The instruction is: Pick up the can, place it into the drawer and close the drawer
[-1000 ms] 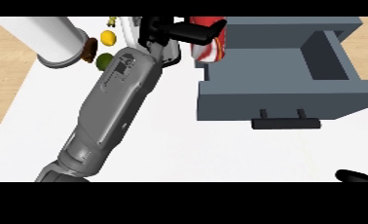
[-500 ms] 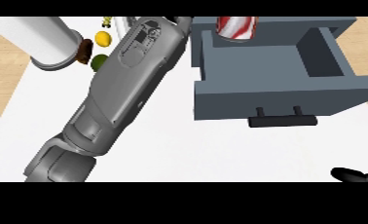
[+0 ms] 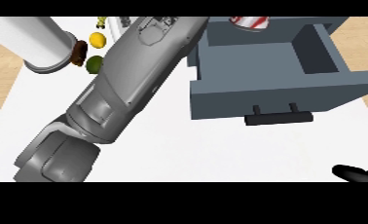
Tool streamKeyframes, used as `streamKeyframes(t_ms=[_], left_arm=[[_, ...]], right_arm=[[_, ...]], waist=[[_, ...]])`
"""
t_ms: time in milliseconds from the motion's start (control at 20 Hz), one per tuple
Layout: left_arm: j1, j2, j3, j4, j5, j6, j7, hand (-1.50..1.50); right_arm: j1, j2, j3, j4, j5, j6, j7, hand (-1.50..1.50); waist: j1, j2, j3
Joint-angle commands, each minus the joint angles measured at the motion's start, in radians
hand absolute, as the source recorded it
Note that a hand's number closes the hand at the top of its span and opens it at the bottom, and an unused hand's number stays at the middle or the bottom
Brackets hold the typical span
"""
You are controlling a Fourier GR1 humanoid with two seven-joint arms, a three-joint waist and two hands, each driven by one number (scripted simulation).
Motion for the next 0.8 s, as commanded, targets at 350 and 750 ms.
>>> streamKeyframes(t_ms=[350, 750], left_arm=[[-0.079, 0.000, -0.111, 0.146, 0.094, 0.120, -0.060, 1.50], [-0.121, 0.000, -0.130, 0.212, 0.125, 0.187, -0.082, -1.50]], right_arm=[[-0.076, -0.056, -0.017, 0.010, -0.035, 0.001, 0.079, -1.50], [-0.085, -0.061, -0.013, 0.011, -0.024, 0.006, 0.055, -1.50]], waist=[[-0.040, 0.008, 0.001], [-0.043, 0.011, 0.002]])
